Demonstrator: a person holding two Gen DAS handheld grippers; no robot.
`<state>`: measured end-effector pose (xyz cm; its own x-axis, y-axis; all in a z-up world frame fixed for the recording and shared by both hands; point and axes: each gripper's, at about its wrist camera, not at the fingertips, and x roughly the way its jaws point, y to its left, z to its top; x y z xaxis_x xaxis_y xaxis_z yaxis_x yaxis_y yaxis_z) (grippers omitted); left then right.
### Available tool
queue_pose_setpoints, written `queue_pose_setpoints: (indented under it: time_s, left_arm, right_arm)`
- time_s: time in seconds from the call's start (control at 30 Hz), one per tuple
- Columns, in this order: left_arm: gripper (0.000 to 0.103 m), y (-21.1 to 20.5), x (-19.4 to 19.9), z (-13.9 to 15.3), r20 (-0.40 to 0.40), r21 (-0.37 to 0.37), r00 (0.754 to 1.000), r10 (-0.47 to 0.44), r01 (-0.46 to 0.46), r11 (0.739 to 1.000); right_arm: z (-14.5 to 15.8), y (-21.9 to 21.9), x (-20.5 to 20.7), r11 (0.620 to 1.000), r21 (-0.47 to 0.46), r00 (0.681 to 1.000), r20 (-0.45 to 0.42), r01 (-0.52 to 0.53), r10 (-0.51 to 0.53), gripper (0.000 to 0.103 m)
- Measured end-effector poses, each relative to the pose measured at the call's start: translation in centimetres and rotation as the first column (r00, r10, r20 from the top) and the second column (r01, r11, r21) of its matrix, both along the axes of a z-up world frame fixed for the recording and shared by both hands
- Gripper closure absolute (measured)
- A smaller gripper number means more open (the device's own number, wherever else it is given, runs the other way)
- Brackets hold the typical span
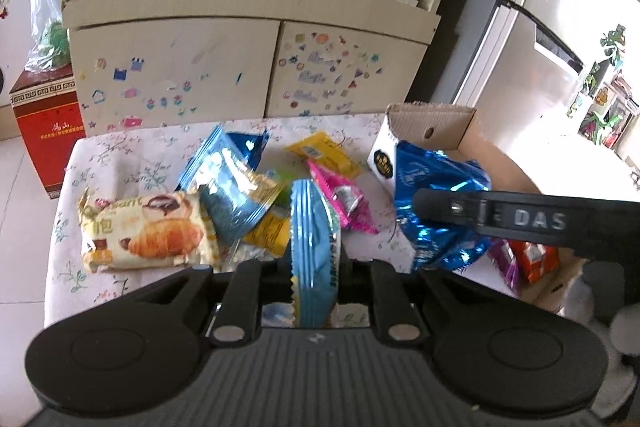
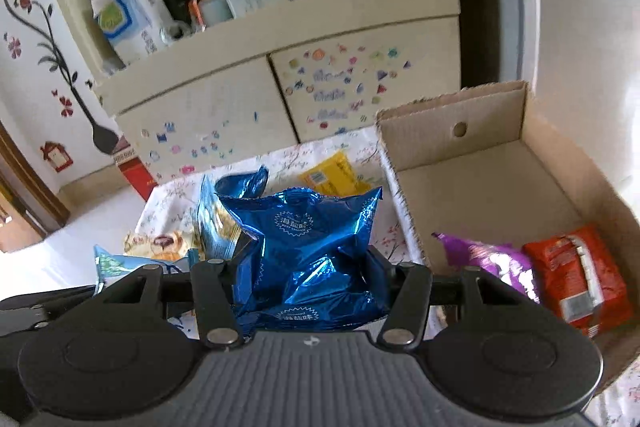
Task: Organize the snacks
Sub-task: 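Carry the light-blue packet with the left gripper while the right carries the blue foil packet to the box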
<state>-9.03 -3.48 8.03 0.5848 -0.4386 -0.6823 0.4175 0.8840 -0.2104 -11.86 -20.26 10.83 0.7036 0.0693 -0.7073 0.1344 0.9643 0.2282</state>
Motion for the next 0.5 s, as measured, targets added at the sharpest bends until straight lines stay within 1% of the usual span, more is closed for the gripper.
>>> queue_pose_setpoints:
  time_s: [0.23,0.37,0.5]
  left_arm:
    - [0.090,-2.2,0.6,1.4,0.043,-0.042,0.999,-0.016,0.018,0.999]
    - [0.090,-4.1,0.6,1.9,0.077,-0.049,0.996,-0.054,0.058,0.997]
    - [0.090,-5.7,0.6,2.0,0.082,-0.065,0.992,-0.091,0.096,0.993]
  right_arm:
    - [3.1,-2.6,-1.7,0.996,0.018,0.993,0.082,0.083,-0.085,0.042]
    - [4.8,-4.9,-2.8,0.988,0.043,0.980,0.128,0.146,-0.150,0.042]
    - [6.1,-6.9,-4.0,0.976,0.066,0.963,0.161,0.207,-0.215,0.042]
